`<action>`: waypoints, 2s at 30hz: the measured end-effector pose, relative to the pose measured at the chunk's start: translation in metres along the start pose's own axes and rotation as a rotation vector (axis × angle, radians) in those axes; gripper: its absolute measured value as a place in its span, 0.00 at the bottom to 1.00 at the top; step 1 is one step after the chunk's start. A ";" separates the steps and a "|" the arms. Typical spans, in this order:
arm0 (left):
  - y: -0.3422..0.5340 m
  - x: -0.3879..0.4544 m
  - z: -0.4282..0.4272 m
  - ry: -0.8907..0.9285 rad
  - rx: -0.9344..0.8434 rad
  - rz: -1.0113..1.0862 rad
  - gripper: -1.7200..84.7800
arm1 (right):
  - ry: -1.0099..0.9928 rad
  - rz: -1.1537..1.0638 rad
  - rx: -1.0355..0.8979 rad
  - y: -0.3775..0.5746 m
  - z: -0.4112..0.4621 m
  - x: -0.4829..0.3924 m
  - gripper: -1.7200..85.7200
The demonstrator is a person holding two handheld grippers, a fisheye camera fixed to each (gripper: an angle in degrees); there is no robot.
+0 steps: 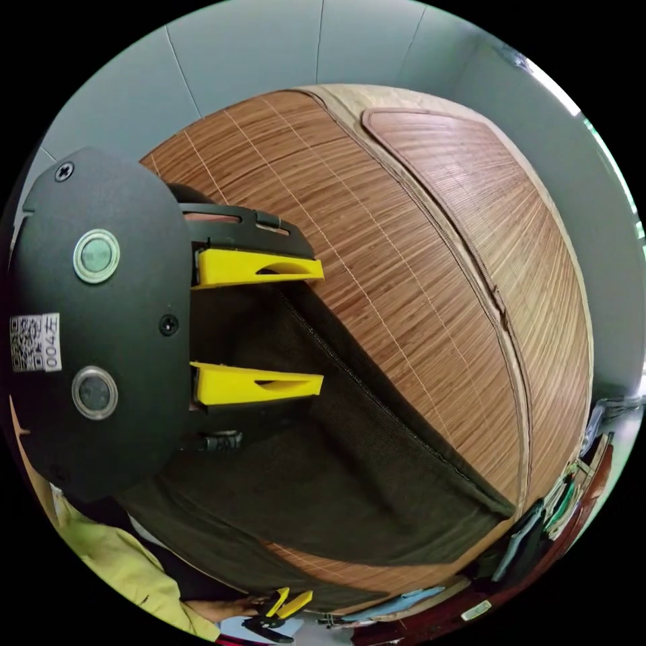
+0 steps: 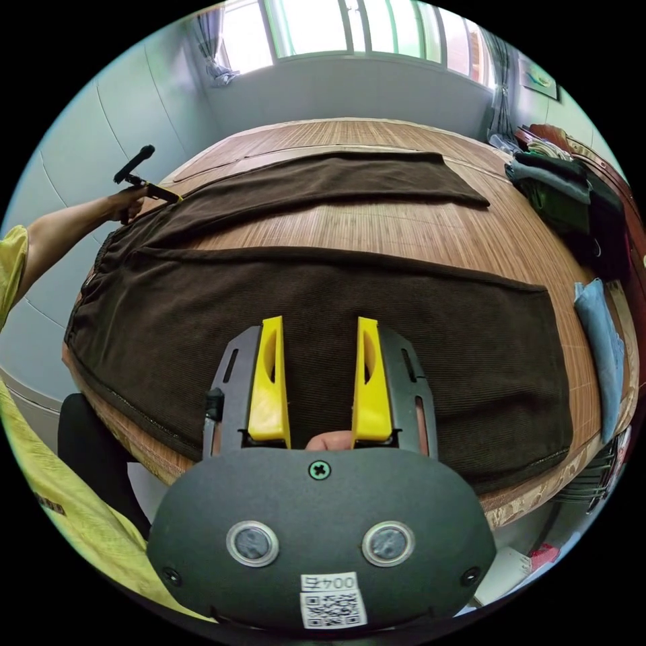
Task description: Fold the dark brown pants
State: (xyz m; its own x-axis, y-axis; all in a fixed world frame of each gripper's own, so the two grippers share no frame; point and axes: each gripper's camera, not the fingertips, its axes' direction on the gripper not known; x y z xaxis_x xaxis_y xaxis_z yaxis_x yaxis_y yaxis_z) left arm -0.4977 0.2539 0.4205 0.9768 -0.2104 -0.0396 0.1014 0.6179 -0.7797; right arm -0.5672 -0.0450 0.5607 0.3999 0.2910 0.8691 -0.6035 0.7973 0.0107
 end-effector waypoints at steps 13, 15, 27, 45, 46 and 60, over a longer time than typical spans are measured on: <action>0.027 0.033 -0.026 -0.052 0.175 -0.073 0.05 | -0.022 0.031 0.006 -0.024 -0.005 0.018 0.18; 0.046 0.041 -0.051 -0.046 0.256 -0.066 0.05 | -0.049 0.031 0.014 -0.026 -0.007 0.023 0.17; 0.263 0.180 -0.057 0.057 0.405 0.044 0.03 | -0.315 0.206 0.105 -0.050 -0.042 0.083 0.17; 0.366 0.150 0.043 0.316 0.519 -0.243 0.03 | 0.066 0.011 -0.183 -0.400 0.139 -0.045 0.24; 0.370 0.147 0.045 0.326 0.522 -0.246 0.03 | 0.069 0.023 -0.204 -0.409 0.154 -0.046 0.24; 0.415 0.127 0.045 0.397 0.528 -0.304 0.03 | 0.043 -0.048 -0.170 -0.423 0.095 -0.020 0.06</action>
State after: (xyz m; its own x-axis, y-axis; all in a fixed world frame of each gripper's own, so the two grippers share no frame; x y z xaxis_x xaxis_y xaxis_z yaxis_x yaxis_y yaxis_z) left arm -0.3228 0.5178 0.1199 0.7588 -0.6284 -0.1711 0.5331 0.7503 -0.3909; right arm -0.3855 -0.4382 0.5854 0.4568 0.2698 0.8477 -0.4594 0.8875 -0.0350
